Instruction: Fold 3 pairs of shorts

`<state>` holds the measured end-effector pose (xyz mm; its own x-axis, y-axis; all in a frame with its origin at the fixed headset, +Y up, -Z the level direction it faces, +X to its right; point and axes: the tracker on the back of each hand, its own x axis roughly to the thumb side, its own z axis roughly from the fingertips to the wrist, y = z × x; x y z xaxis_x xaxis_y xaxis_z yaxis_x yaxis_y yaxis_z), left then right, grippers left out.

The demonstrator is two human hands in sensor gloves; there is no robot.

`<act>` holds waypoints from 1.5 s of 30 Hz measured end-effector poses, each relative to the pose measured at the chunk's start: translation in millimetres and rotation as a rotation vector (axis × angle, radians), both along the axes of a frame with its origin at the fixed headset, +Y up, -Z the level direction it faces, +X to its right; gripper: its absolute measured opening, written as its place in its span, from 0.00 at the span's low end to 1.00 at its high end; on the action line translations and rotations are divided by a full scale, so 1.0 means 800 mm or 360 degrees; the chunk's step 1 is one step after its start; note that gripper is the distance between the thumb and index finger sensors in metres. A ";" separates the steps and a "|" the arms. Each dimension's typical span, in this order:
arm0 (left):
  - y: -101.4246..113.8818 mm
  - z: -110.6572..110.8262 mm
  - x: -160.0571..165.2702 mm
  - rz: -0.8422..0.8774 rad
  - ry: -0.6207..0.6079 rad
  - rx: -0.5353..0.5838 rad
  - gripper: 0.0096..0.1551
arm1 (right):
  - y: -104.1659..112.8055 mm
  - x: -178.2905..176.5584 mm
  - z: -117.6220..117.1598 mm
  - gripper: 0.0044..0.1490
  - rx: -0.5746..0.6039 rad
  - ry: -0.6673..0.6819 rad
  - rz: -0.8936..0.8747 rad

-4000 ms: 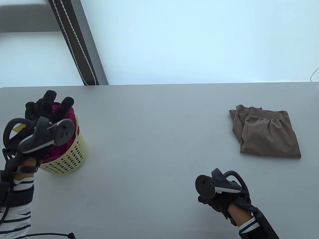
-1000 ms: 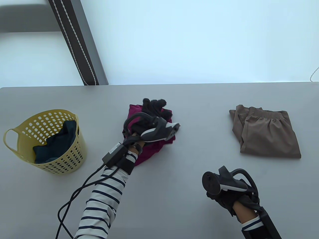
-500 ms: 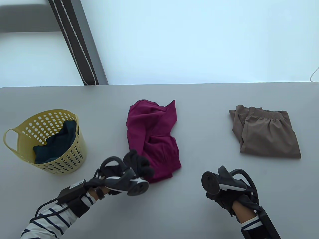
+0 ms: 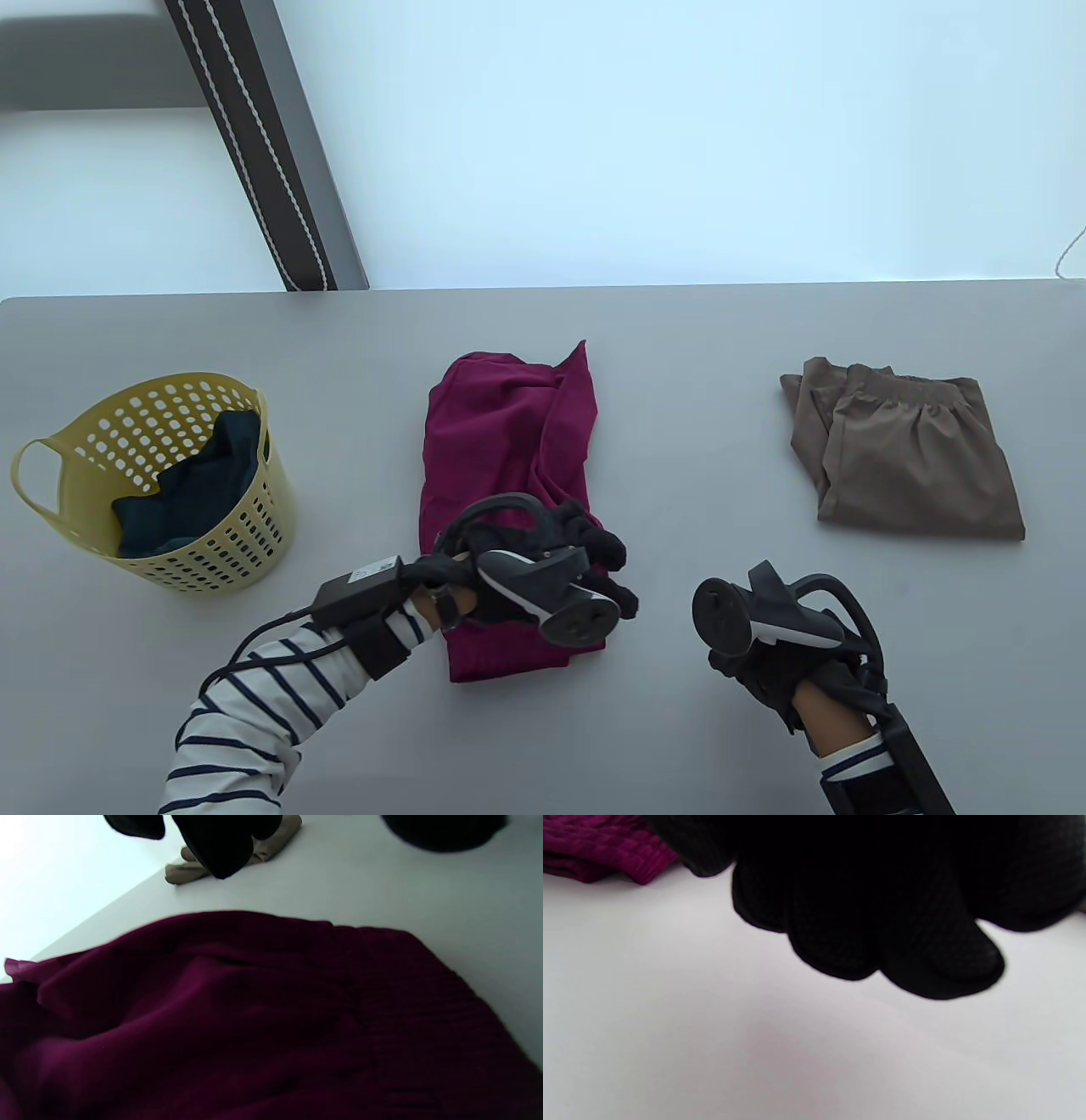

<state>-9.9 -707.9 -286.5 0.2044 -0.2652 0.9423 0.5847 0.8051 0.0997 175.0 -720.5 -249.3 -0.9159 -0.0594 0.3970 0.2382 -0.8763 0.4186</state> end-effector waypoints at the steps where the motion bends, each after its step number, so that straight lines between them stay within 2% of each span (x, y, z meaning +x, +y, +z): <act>1: -0.021 -0.003 0.008 -0.0161 0.0004 0.0002 0.56 | 0.000 0.000 0.000 0.23 0.0001 0.0000 0.0003; 2: -0.032 -0.005 0.011 -0.0221 0.0000 0.0046 0.56 | 0.000 0.000 0.000 0.23 0.0005 0.0000 0.0006; 4: -0.049 -0.009 0.016 -0.0217 -0.0079 0.0224 0.45 | 0.004 0.001 0.000 0.23 0.0045 -0.0012 0.0001; 6: -0.039 -0.013 0.017 0.0048 -0.0030 0.0158 0.26 | 0.008 0.003 -0.001 0.27 0.0107 -0.0051 -0.0004; 7: -0.025 -0.015 0.014 0.0283 0.0062 0.0180 0.23 | 0.012 0.005 -0.002 0.34 0.0158 -0.0087 -0.0047; 9: 0.003 -0.020 0.011 0.0522 0.0126 0.0213 0.22 | 0.016 0.005 -0.002 0.52 0.0200 -0.0083 -0.0189; 11: 0.038 -0.024 0.005 0.0839 0.0258 0.0134 0.22 | 0.017 0.001 0.000 0.64 0.0213 -0.0043 -0.0479; 14: 0.093 -0.029 -0.010 0.1299 0.0426 -0.0088 0.21 | 0.012 -0.012 0.003 0.69 0.0196 0.0003 -0.0876; 17: 0.140 -0.034 -0.037 0.1675 0.0525 -0.0199 0.21 | 0.006 -0.015 0.003 0.63 0.0308 -0.0013 -0.0881; 19: 0.168 -0.037 -0.062 0.1886 0.0554 -0.0263 0.21 | 0.003 -0.010 0.000 0.53 0.0429 -0.0145 -0.0878; 20: 0.180 -0.038 -0.078 0.1946 0.0572 -0.0238 0.21 | 0.004 -0.003 -0.003 0.43 0.0521 -0.0277 -0.0932; 22: 0.191 -0.039 -0.102 0.1977 0.0597 -0.0137 0.21 | 0.011 0.005 -0.006 0.32 0.0570 -0.0410 -0.1066; 24: 0.197 -0.042 -0.138 0.2039 0.0671 -0.0075 0.21 | 0.025 0.015 -0.009 0.31 0.0571 -0.0511 -0.1214; 28: 0.193 -0.043 -0.185 0.2068 0.0775 -0.0095 0.24 | 0.051 0.020 -0.008 0.30 0.0668 -0.0489 -0.1255; 29: 0.191 -0.041 -0.196 0.2051 0.0783 -0.0066 0.29 | 0.064 0.017 -0.008 0.31 0.0686 -0.0472 -0.1247; 30: 0.191 -0.038 -0.205 0.1999 0.0759 -0.0023 0.39 | 0.079 0.012 -0.009 0.30 0.0662 -0.0430 -0.1211; 31: 0.192 -0.034 -0.212 0.1965 0.0738 0.0016 0.42 | 0.089 0.009 -0.010 0.30 0.0631 -0.0399 -0.1184; 32: 0.195 -0.027 -0.219 0.1964 0.0720 0.0103 0.44 | 0.102 0.003 -0.011 0.31 0.0563 -0.0342 -0.1136; 33: 0.202 -0.019 -0.227 0.1945 0.0700 0.0187 0.43 | 0.120 -0.003 -0.011 0.35 0.0469 -0.0264 -0.1088; 34: 0.209 -0.012 -0.233 0.1942 0.0679 0.0236 0.41 | 0.137 -0.008 -0.009 0.39 0.0457 -0.0215 -0.1081; 36: 0.230 0.005 -0.250 0.2001 0.0640 0.0294 0.34 | 0.179 -0.017 0.000 0.39 0.0539 -0.0119 -0.1119; 37: 0.247 0.016 -0.263 0.2097 0.0622 0.0285 0.33 | 0.210 -0.019 0.010 0.38 0.0599 -0.0033 -0.1193; 38: 0.256 0.022 -0.271 0.2159 0.0604 0.0261 0.31 | 0.223 -0.020 0.014 0.37 0.0623 0.0001 -0.1243; 39: 0.269 0.031 -0.282 0.2250 0.0561 0.0207 0.30 | 0.249 -0.019 0.026 0.34 0.0709 0.0054 -0.1364; 40: 0.285 0.042 -0.296 0.2363 0.0506 0.0138 0.29 | 0.286 -0.017 0.043 0.30 0.0831 0.0143 -0.1543; 43: 0.317 0.059 -0.320 0.2559 0.0392 -0.0017 0.28 | 0.350 -0.012 0.066 0.30 0.1064 0.0265 -0.1864; 45: 0.330 0.058 -0.328 0.2616 0.0404 -0.0019 0.28 | 0.371 -0.013 0.061 0.28 0.1162 0.0237 -0.1995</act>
<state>-272.2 -443.9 -240.5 0.3783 0.3808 0.8437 -0.8327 0.5381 0.1305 164.4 -423.4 -200.7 -0.4713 0.5052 0.7230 -0.8261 -0.5399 -0.1612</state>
